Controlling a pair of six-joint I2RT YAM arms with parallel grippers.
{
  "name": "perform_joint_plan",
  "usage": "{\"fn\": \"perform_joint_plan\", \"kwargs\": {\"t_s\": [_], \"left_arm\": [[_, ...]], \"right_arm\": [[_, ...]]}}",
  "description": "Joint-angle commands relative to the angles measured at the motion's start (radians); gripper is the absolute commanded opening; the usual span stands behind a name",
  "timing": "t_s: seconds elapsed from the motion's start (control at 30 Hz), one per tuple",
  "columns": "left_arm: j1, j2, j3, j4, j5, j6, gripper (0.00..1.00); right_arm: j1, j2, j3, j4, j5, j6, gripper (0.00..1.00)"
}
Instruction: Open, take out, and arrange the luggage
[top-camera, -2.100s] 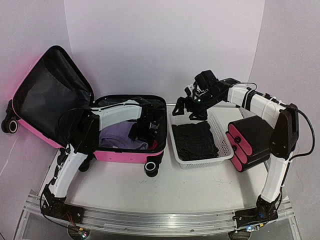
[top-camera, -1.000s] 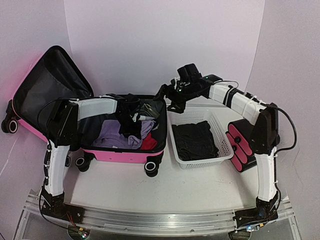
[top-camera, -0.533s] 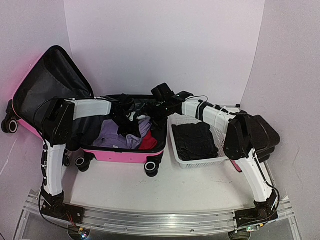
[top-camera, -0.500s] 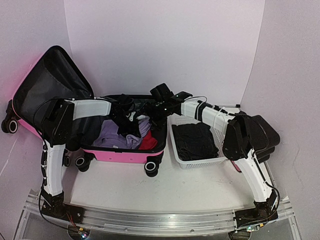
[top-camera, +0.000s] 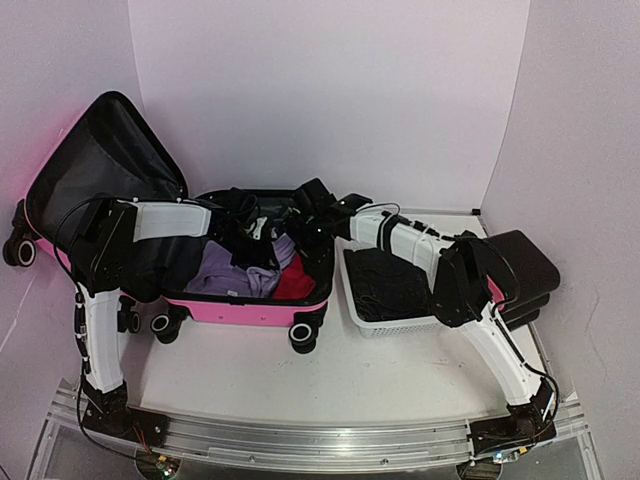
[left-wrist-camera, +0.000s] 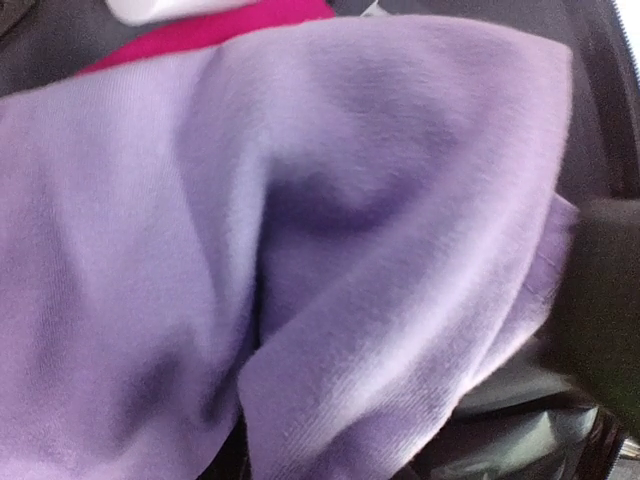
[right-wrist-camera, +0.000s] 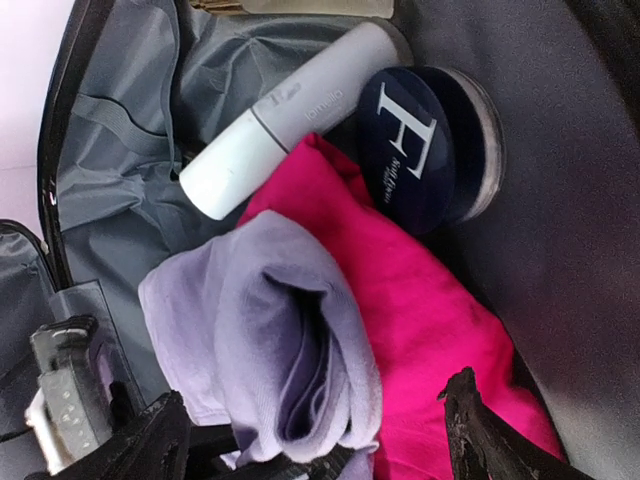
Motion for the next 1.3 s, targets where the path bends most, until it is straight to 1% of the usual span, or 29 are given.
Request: {"fn": "perform_joint_plan", "kwargs": {"t_s": [0.0, 0.17, 0.3, 0.4, 0.47, 0.6, 0.7, 0.83, 1.13, 1.2, 1.27], "left_arm": [[0.011, -0.059, 0.000, 0.124, 0.021, -0.002, 0.24], [0.011, -0.060, 0.009, 0.127, 0.031, 0.013, 0.24], [0.011, -0.065, 0.007, 0.130, 0.047, 0.013, 0.25], [0.011, -0.064, -0.003, 0.130, 0.054, 0.011, 0.25], [0.010, -0.068, -0.010, 0.131, 0.049, 0.012, 0.25], [0.011, -0.072, -0.009, 0.130, 0.043, 0.019, 0.25], [0.011, -0.066, -0.003, 0.127, 0.049, 0.019, 0.25], [0.011, -0.078, -0.013, 0.125, 0.040, 0.026, 0.25], [0.010, -0.079, -0.008, 0.123, 0.032, 0.027, 0.25], [0.011, -0.081, -0.007, 0.122, 0.035, 0.025, 0.25], [0.010, -0.081, 0.000, 0.122, 0.041, 0.027, 0.25]], "right_arm": [[0.013, 0.056, 0.058, -0.014, 0.051, -0.003, 0.88], [0.029, 0.056, 0.041, -0.019, 0.047, -0.002, 0.88], [0.036, 0.104, 0.110, -0.012, 0.033, 0.001, 0.88], [0.046, 0.133, 0.139, 0.052, 0.021, 0.001, 0.87], [0.052, 0.134, 0.121, 0.143, 0.011, -0.015, 0.86], [0.058, 0.145, 0.108, 0.204, -0.026, 0.011, 0.83], [0.067, 0.117, 0.074, 0.255, -0.013, -0.025, 0.83], [0.064, 0.063, 0.045, 0.255, 0.038, -0.071, 0.86], [0.069, 0.022, -0.040, 0.255, 0.015, -0.027, 0.88], [0.070, 0.045, -0.030, 0.261, -0.012, -0.002, 0.87], [0.077, 0.068, -0.013, 0.273, -0.039, 0.018, 0.82]]}}
